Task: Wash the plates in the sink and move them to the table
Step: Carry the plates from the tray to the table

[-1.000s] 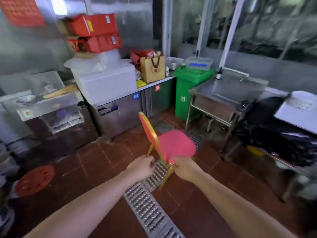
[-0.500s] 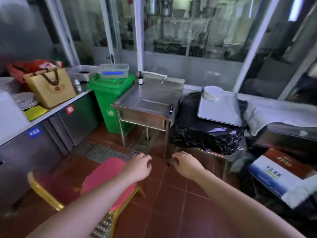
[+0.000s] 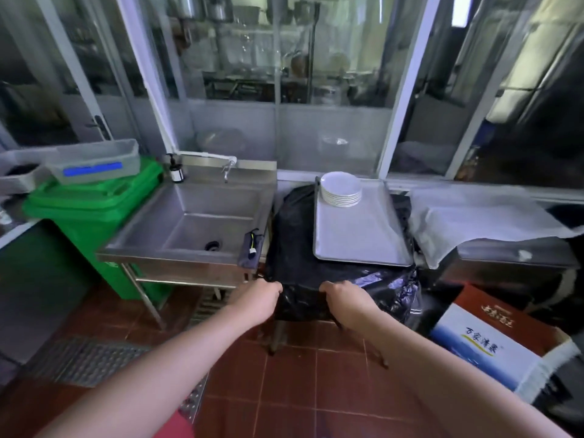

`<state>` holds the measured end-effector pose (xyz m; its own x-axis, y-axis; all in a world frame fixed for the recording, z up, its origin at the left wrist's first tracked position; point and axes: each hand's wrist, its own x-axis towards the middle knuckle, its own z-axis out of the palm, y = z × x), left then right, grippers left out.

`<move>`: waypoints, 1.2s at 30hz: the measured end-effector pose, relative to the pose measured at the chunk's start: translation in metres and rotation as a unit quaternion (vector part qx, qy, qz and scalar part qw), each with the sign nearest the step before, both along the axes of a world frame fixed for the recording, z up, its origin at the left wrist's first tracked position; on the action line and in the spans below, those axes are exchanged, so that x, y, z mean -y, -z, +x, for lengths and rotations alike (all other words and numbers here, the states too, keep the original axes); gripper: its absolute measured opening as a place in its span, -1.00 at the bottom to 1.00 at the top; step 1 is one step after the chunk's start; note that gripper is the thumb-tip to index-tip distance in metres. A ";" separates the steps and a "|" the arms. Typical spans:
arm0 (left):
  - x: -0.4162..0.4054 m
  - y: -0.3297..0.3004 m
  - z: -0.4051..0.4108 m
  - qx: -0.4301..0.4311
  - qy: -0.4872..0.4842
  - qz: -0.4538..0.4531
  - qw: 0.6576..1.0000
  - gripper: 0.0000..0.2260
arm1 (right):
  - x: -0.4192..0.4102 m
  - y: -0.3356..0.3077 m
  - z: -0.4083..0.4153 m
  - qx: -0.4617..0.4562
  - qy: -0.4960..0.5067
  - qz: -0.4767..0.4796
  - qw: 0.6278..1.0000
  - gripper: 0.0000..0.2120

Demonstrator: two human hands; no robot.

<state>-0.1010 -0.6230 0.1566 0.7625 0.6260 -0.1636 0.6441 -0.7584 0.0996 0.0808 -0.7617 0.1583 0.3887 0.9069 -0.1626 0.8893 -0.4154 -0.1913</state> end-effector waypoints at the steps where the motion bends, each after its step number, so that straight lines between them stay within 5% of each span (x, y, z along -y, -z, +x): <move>1: -0.015 0.001 0.023 -0.003 0.003 0.002 1.000 -0.67 | -0.016 0.000 0.024 0.002 0.000 -0.002 1.000 -0.67; 4: -0.055 -0.003 0.083 -0.043 -0.001 -0.003 0.999 -0.60 | -0.061 0.001 0.090 -0.002 0.003 -0.042 0.999 -0.79; 13: -0.179 0.027 0.222 -0.021 -0.001 -0.027 0.999 -0.70 | -0.185 0.022 0.243 -0.041 0.073 -0.039 0.996 -0.60; 27: -0.387 0.084 0.451 -0.047 0.098 0.029 0.994 -0.51 | -0.349 0.060 0.435 0.005 0.150 -0.077 0.986 -0.47; 36: -0.451 0.101 0.558 0.007 0.041 -0.063 0.997 -0.50 | -0.409 0.095 0.539 -0.129 0.258 -0.047 0.956 -0.42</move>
